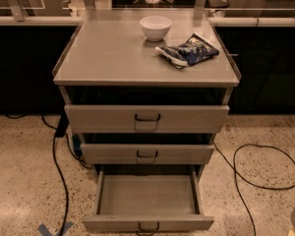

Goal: Close bottom drawer

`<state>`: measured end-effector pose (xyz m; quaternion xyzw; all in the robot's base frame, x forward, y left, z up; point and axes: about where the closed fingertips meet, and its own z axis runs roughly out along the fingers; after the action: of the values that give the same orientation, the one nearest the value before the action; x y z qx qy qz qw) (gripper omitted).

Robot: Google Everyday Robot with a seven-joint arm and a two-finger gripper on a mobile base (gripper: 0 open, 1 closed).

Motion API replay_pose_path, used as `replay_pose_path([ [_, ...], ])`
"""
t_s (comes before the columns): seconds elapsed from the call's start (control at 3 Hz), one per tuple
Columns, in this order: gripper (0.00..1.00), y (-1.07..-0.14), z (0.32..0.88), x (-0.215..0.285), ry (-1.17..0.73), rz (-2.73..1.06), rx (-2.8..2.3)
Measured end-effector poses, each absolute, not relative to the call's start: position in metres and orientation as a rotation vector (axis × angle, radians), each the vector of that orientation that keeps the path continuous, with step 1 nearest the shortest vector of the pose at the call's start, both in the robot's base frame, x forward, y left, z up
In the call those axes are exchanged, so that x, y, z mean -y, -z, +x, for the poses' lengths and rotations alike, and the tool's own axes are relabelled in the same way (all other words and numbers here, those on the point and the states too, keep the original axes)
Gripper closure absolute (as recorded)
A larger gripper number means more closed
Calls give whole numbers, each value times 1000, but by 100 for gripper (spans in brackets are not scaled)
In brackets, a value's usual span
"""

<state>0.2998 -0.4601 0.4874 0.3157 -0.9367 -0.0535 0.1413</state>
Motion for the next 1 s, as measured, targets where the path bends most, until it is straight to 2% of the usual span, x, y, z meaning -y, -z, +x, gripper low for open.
replay_pose_path([
  [0.67,0,-447,285,452,515,1113,2547],
  [1.0,0,-437,283,444,572,1141,2436],
])
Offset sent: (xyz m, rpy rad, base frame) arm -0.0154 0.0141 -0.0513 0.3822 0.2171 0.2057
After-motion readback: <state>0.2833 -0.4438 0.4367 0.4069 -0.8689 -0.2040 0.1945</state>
